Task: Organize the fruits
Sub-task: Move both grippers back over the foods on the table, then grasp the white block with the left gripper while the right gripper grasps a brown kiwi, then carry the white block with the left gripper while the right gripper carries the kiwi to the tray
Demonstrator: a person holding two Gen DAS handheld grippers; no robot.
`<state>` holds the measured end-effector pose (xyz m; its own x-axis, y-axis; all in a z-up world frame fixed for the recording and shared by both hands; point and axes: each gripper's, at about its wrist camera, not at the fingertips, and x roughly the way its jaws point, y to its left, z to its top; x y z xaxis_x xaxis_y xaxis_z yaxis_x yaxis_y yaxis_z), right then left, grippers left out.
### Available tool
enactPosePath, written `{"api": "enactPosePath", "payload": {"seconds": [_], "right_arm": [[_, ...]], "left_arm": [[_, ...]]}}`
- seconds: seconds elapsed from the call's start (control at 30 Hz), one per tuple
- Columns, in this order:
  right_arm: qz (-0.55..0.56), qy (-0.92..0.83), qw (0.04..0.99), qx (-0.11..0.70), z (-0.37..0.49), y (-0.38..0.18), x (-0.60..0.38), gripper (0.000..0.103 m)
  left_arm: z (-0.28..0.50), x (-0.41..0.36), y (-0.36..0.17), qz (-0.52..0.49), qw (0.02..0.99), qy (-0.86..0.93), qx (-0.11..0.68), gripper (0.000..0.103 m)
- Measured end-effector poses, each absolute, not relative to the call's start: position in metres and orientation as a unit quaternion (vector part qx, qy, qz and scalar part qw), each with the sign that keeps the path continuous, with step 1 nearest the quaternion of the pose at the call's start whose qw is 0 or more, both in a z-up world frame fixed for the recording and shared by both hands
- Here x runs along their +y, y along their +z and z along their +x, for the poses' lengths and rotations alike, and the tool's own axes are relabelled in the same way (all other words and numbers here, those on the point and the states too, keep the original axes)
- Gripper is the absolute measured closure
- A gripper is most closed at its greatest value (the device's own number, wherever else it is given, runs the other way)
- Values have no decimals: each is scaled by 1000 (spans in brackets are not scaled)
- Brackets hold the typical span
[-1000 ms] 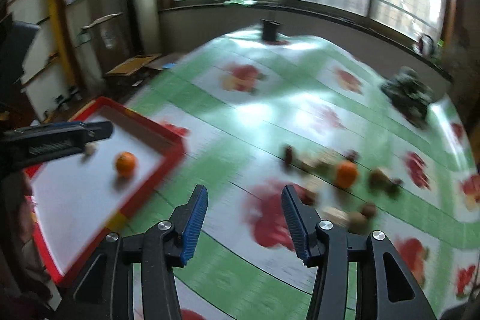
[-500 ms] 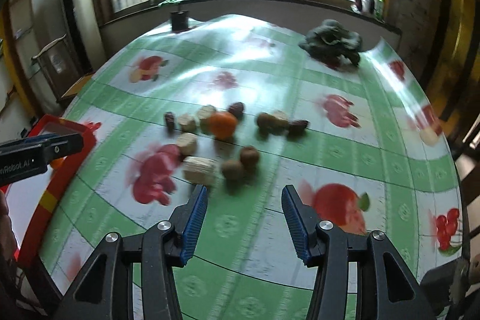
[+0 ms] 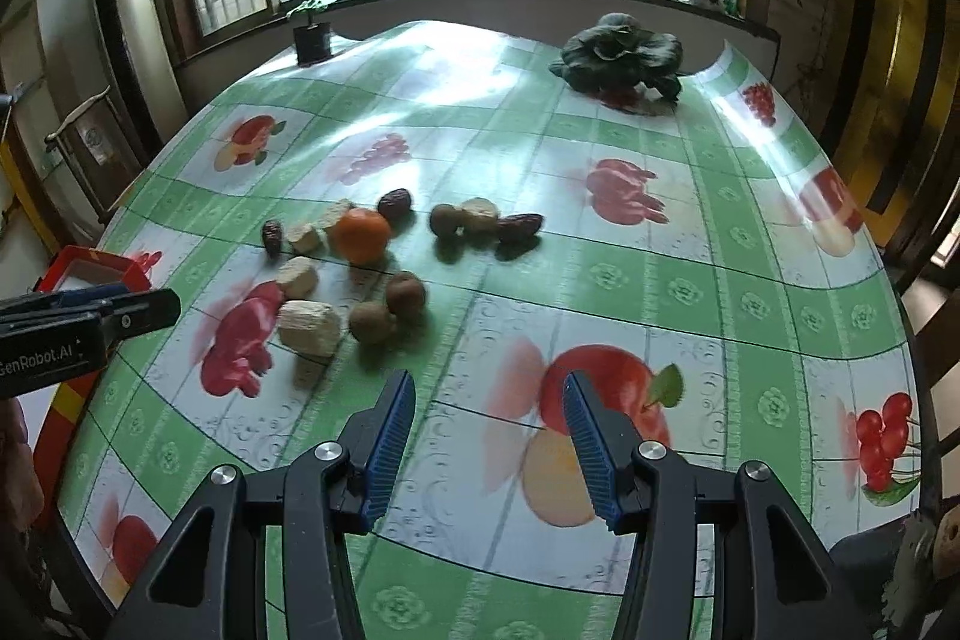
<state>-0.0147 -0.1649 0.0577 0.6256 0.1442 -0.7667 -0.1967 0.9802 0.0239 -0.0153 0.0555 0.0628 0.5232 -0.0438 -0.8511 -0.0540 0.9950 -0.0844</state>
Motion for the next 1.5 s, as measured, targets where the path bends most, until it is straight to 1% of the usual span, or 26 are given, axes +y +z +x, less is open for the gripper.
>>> {"api": "enactPosePath", "payload": {"seconds": [0.23,0.4,0.6,0.63,0.67,0.7,0.77,1.0,1.1,1.2,1.27,1.3,1.33,1.37,1.5], "right_arm": [[-9,85,898,431,-9,54,-191,53],[-6,94,896,434,-8,49,-192,53],[-8,108,892,439,-3,43,-187,53],[-9,112,892,439,-3,43,-186,53],[-9,117,891,438,-2,43,-185,53],[-8,122,891,437,-1,44,-184,53],[-6,140,889,436,0,44,-180,53],[-12,198,875,441,12,39,-150,53],[-19,215,867,448,20,34,-135,56],[-23,218,863,454,31,28,-123,64],[-28,218,860,460,37,23,-115,66],[-31,216,862,458,39,23,-113,71],[-35,213,864,455,40,22,-110,78],[-38,213,864,455,41,22,-109,79],[-41,217,862,456,34,24,-109,79]], "left_arm": [[-2,27,44,-26,858,-39,512,45],[9,5,30,-8,854,-61,517,45],[27,3,23,-33,861,-53,504,46],[28,3,22,-34,864,-55,500,50],[30,2,21,-35,865,-59,498,59],[31,1,19,-33,862,-60,502,63],[31,2,19,-29,866,-56,496,77],[27,22,20,-44,865,-56,496,77],[19,31,25,-44,868,-49,492,77],[11,37,29,-40,871,-42,487,77],[7,40,29,-38,871,-39,489,77],[6,41,28,-39,870,-39,490,77],[5,42,27,-41,869,-39,492,77],[5,43,27,-41,868,-39,494,77],[0,49,28,-45,867,-35,495,77]]}}
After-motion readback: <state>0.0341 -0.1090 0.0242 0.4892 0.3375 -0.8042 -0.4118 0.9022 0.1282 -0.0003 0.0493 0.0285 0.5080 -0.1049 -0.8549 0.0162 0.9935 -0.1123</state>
